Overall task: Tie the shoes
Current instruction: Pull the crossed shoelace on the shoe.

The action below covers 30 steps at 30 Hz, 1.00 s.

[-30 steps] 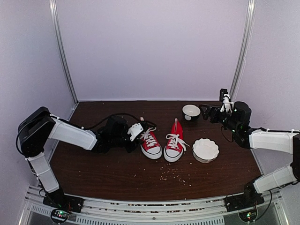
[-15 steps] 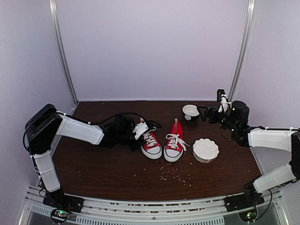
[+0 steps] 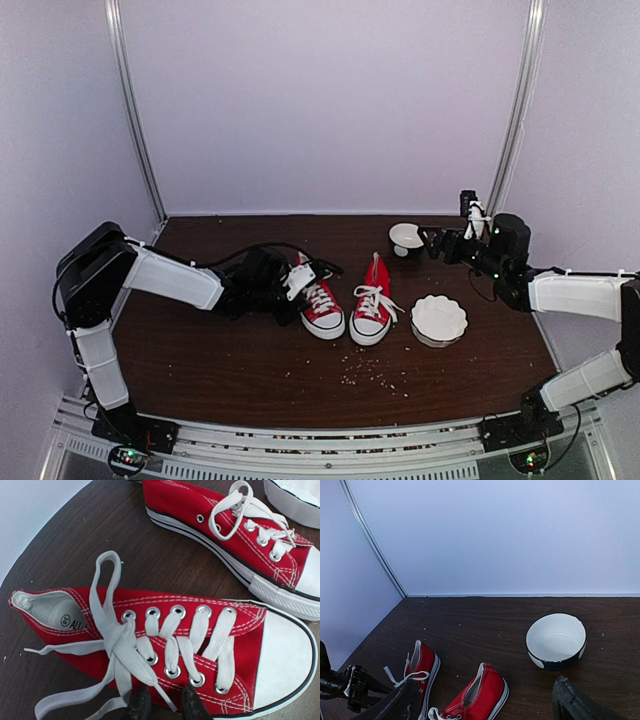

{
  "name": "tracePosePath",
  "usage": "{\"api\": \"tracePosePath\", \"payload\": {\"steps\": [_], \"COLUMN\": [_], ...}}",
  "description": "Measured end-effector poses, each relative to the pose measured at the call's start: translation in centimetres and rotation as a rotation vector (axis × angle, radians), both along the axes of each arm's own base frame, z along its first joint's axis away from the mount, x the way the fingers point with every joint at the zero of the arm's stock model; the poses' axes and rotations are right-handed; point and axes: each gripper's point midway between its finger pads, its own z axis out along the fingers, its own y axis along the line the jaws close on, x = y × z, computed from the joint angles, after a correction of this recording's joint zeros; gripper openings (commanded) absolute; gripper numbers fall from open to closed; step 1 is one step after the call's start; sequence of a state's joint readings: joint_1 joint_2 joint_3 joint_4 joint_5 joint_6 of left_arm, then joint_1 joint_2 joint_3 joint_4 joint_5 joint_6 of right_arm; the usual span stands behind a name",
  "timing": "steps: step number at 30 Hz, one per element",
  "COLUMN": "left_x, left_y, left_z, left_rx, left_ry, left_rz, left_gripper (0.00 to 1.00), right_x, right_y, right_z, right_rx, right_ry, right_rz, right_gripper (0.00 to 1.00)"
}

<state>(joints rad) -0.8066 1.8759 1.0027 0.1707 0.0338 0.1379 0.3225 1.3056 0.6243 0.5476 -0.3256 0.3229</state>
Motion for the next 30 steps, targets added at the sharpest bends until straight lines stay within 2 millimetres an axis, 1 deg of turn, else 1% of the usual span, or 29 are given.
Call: {"api": "tracePosePath", "payload": {"steps": [2,3,4,7,9,11,13,16,19,21,26,30], "left_x": [0.1,0.2,0.2,0.4,0.4,0.3,0.0,-0.7,-1.3,-1.7,-2.3,-2.5], "left_y": [0.1,0.1,0.2,0.3,0.3,0.4,0.8,1.5,1.9,2.0,2.5,2.7], "left_z": [0.0,0.0,0.0,0.0,0.0,0.0,-0.3,-0.7,-1.0,-1.2,-2.1,-2.3], "left_rx": [0.0,-0.001,-0.001,-0.003,-0.006,-0.009,-0.005,0.003,0.003,0.003,0.008,0.01], "left_ry": [0.001,0.001,0.001,0.003,0.002,-0.001,0.003,0.015,0.029,0.04,0.064,0.069], "left_rz": [0.008,0.011,0.014,0.024,0.026,0.027,0.027,0.027,0.023,0.02,0.022,0.024], "left_gripper": [0.16,0.1,0.0,0.0,0.0,0.0,0.0,0.0,0.0,0.0,0.0,0.0], "right_x": [-0.1,-0.1,-0.1,0.0,0.1,0.3,0.6,0.8,1.1,1.4,1.8,2.4], "right_y": [0.1,0.2,0.2,0.5,0.8,1.3,1.9,3.1,4.7,6.4,11.6,15.5], "right_z": [-0.1,-0.1,-0.1,0.1,0.1,0.0,-0.2,-0.8,-1.8,-2.5,-5.0,-7.4], "right_rx": [0.001,0.002,0.002,0.004,0.007,0.013,0.024,0.037,0.036,0.025,-0.016,-0.041], "right_ry": [0.003,0.006,0.007,0.01,0.017,0.032,0.049,0.078,0.115,0.142,0.218,0.278], "right_rz": [0.006,0.01,0.013,0.026,0.042,0.063,0.091,0.148,0.192,0.223,0.295,0.345], "right_gripper": [0.92,0.92,0.91,0.91,0.9,0.86,0.79,0.76,0.74,0.72,0.7,0.73]}}
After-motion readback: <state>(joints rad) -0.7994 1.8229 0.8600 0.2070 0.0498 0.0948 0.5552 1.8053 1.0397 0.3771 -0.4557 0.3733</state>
